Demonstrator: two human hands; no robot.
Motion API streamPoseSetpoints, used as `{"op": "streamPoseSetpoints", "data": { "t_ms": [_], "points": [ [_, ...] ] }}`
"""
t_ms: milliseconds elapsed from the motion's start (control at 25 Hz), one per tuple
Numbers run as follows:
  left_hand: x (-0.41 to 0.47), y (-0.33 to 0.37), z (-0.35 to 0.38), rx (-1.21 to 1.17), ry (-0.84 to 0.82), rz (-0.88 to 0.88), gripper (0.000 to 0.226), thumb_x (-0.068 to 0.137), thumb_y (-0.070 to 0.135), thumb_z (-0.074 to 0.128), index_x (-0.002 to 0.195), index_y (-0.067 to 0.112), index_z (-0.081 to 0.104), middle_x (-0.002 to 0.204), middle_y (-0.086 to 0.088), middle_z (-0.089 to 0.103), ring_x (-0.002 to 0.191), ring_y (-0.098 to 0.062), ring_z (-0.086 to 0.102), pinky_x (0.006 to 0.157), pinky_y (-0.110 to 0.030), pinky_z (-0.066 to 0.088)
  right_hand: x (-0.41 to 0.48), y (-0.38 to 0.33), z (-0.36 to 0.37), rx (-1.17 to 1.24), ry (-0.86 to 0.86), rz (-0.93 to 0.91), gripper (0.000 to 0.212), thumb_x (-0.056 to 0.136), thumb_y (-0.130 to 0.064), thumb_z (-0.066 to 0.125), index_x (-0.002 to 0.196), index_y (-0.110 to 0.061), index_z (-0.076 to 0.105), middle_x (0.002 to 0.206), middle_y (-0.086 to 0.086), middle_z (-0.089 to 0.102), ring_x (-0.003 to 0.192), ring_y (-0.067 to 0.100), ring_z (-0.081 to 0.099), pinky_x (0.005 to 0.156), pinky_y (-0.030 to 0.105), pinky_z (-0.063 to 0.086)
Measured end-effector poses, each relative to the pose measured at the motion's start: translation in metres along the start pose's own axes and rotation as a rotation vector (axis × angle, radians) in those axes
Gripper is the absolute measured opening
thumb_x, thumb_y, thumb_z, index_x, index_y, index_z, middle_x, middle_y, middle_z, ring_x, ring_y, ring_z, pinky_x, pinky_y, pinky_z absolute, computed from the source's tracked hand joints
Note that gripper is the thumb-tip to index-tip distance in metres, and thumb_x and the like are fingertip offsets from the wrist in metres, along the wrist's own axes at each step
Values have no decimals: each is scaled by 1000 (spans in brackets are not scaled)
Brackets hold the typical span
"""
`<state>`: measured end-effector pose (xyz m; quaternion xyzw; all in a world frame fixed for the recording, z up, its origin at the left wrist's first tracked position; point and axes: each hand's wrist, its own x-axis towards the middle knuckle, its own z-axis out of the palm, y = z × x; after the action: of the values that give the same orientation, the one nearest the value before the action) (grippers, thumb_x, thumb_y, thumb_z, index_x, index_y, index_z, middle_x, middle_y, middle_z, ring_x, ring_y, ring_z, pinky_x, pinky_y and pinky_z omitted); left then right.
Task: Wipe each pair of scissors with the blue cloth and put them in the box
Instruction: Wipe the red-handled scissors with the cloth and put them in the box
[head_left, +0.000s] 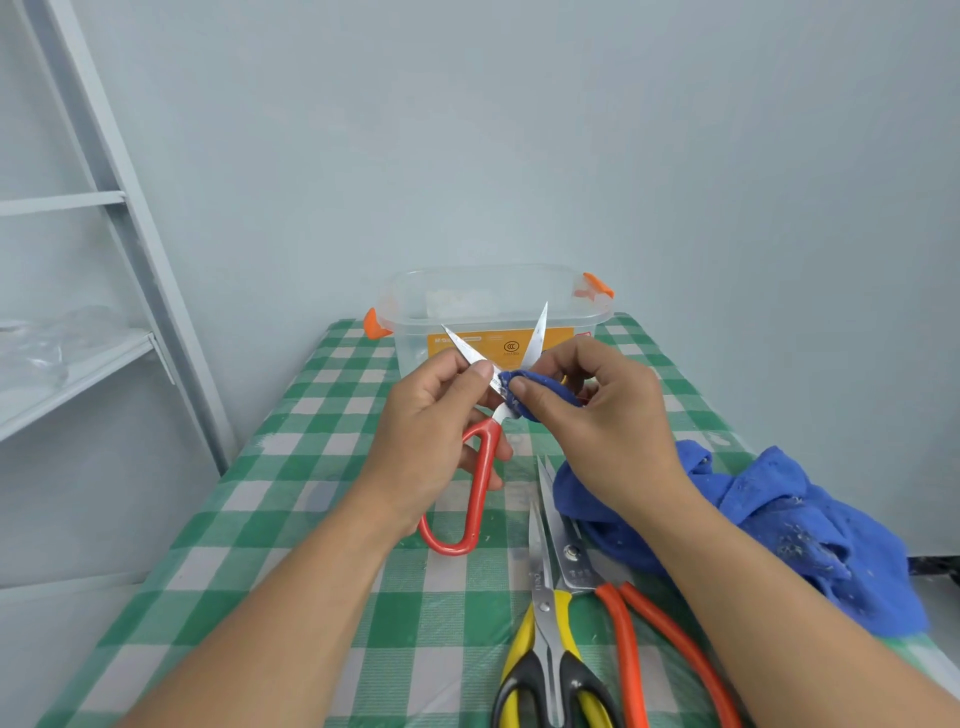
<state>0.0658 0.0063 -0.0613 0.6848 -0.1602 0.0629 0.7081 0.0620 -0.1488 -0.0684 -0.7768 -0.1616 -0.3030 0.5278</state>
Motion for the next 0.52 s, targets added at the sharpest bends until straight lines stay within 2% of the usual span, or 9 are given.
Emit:
{"op": "streamPoseSetpoints", "data": {
  "t_ms": [120,200,320,360,520],
  "points": [
    [0,-1,-2,5,-11,1,19,103,18,51,97,7,65,75,2,65,54,-24,64,42,-40,56,0,-1,-2,0,-1,-16,20,87,-11,74,75,-23,64,72,-3,68,72,29,64,63,46,52],
    [0,-1,-3,-6,-20,-5,20,104,19,50,99,6,65,76,2,67,54,-24,63,42,-40,55,-1,-2,-5,37,44,1,20,87,-5,72,76,-19,63,70,-4,67,69,26,64,60,40,51],
    [0,-1,-3,-26,-34,-11,19,103,19,50,98,7,65,77,2,68,54,-25,62,42,-39,55,1,-4,-15,188,118,100,18,90,-2,70,79,-12,61,67,-10,67,61,7,63,57,21,51],
    [0,-1,-3,-30,-37,-15,18,103,18,52,98,9,66,79,1,69,55,-25,63,43,-39,55,3,-3,-20,199,140,110,17,91,-2,69,80,-13,61,68,-12,68,63,3,64,59,18,51],
    [1,-7,-4,20,-60,-31,10,94,13,67,102,7,68,84,-7,70,56,-21,63,43,-36,55,7,0,-27,214,130,105,13,92,-6,70,84,-14,64,74,-8,73,70,7,68,65,22,54]
  ]
}}
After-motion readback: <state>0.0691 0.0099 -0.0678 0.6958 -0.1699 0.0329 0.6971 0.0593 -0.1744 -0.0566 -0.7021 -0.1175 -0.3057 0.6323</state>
